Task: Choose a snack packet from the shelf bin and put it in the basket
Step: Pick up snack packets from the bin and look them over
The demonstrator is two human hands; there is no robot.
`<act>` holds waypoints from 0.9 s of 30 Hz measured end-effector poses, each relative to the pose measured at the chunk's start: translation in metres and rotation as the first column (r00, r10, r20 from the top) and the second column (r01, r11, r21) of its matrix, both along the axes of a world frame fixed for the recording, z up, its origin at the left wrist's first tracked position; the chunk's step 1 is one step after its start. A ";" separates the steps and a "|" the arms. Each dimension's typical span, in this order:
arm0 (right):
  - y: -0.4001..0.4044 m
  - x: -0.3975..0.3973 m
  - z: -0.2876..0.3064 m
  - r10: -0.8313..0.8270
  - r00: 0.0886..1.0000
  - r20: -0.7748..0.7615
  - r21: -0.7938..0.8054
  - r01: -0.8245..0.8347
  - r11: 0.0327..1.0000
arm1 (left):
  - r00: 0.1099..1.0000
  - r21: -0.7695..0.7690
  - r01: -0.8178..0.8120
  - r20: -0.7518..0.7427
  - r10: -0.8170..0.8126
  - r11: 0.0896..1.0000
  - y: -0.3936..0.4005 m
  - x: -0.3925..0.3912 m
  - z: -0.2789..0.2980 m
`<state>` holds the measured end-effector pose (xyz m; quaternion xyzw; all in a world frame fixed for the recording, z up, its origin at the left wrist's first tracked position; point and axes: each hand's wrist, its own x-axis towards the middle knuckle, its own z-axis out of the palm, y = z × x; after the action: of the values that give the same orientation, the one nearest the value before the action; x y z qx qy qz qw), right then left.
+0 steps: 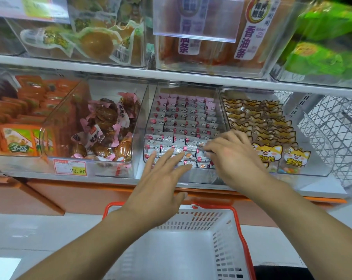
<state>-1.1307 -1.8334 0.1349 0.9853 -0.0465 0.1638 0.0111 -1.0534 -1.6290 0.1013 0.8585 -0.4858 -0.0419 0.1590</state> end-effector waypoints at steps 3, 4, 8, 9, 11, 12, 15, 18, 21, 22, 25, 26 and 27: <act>0.002 0.009 -0.003 -0.037 0.998 -0.045 -0.128 0.031 0.991 | 1.000 0.008 0.006 -0.003 -0.006 1.000 0.000 0.001 0.000; 0.003 0.012 -0.002 -0.055 0.998 -0.022 -0.146 0.051 0.988 | 1.000 0.012 0.009 -0.007 -0.009 1.000 0.000 0.001 0.000; 0.012 0.024 -0.002 -0.053 0.997 0.064 -0.100 0.059 0.993 | 1.000 0.020 0.026 -0.008 -0.026 0.999 0.002 0.002 0.000; 0.015 0.026 -0.003 -0.047 0.998 0.038 -0.076 0.049 0.996 | 1.000 0.022 0.030 -0.009 -0.030 0.999 0.002 0.003 0.000; 0.018 0.029 -0.006 -0.072 0.996 -0.057 -0.004 0.071 0.997 | 0.999 0.028 0.038 -0.016 -0.038 0.999 0.003 0.004 0.000; 0.018 0.031 -0.007 -0.085 0.993 -0.087 0.039 0.088 0.995 | 0.999 0.028 0.042 -0.022 -0.042 0.999 0.003 0.004 0.000; 0.018 0.032 -0.007 -0.099 0.995 -0.017 0.193 0.101 0.976 | 0.998 0.001 0.051 -0.048 -0.051 0.999 0.003 0.004 0.000; 0.021 0.030 -0.004 -0.180 0.975 0.126 0.460 0.104 0.882 | 0.996 -0.022 0.052 -0.072 -0.054 0.998 0.005 0.004 -0.001; 0.026 0.025 0.011 -0.275 0.920 0.279 0.729 -0.016 0.685 | 0.983 -0.138 -0.014 -0.185 -0.012 0.990 0.005 0.001 0.002; 0.028 0.022 0.017 -0.306 0.896 0.322 0.771 -0.061 0.633 | 0.965 -0.219 -0.079 -0.261 0.020 0.972 0.004 -0.001 0.006; 0.034 0.013 0.031 -0.406 0.842 0.355 0.872 -0.142 0.468 | 0.846 -0.445 -0.380 -0.522 0.110 0.811 0.002 -0.003 0.023; 0.037 0.010 0.032 -0.441 0.838 0.322 0.915 -0.155 0.373 | 0.781 -0.454 -0.475 -0.612 0.124 0.753 0.003 -0.002 0.028; 0.040 0.007 0.035 -0.467 0.842 0.270 0.955 -0.172 0.242 | 0.707 -0.437 -0.545 -0.698 0.112 0.715 0.004 0.001 0.032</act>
<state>-1.1238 -1.7933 0.1698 0.6909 -0.2348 0.3516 -0.5864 -1.0522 -1.6251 0.1333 0.7689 -0.2176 -0.1326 0.5865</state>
